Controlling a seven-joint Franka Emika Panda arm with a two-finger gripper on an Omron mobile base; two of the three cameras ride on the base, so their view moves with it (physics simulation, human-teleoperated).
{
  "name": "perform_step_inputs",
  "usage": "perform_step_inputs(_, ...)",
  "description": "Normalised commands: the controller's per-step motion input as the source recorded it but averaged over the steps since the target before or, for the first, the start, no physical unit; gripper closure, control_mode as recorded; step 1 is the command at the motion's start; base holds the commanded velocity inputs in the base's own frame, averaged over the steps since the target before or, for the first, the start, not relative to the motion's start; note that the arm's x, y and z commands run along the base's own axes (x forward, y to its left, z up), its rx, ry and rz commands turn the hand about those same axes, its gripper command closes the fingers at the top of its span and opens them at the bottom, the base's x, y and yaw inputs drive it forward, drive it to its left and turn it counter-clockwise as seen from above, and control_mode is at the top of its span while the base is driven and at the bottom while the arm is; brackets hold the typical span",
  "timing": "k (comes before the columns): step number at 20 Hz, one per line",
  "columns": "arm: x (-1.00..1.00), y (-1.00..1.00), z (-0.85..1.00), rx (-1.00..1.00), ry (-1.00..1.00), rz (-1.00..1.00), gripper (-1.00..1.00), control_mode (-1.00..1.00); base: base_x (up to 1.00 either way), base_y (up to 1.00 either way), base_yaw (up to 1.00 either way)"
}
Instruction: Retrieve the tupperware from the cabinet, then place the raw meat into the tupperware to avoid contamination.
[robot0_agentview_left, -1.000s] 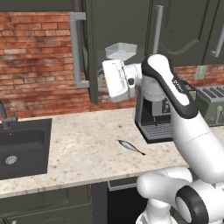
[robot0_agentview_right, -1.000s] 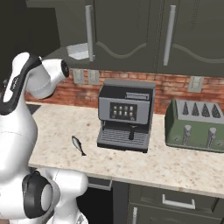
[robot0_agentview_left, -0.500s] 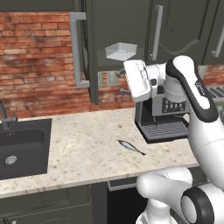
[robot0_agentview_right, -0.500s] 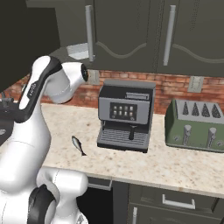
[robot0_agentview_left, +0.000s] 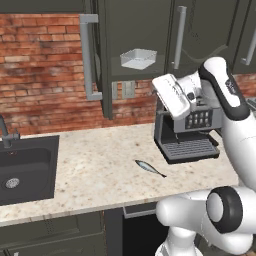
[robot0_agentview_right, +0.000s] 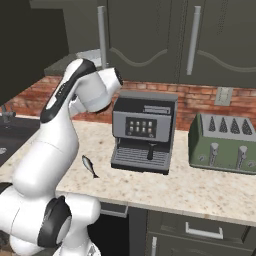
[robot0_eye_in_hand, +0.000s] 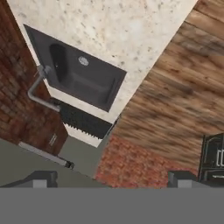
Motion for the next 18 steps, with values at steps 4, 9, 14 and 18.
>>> perform_step_inputs(4, 0.00, -0.27, -0.46, -0.37, 0.00, 0.28, -1.00, -1.00, 0.00, 0.00, 0.00)
perform_step_inputs(9, -0.08, -0.15, -0.19, -0.38, -0.08, 0.31, -1.00, -1.00, 0.00, 0.00, 0.00)
perform_step_inputs(14, -0.17, -0.34, -0.15, -0.33, -0.12, 0.26, -1.00, -1.00, 0.00, 0.00, 0.00)
perform_step_inputs(18, -0.03, -0.20, -0.24, -0.35, -0.12, 0.32, -1.00, -1.00, 0.00, 0.00, 0.00)
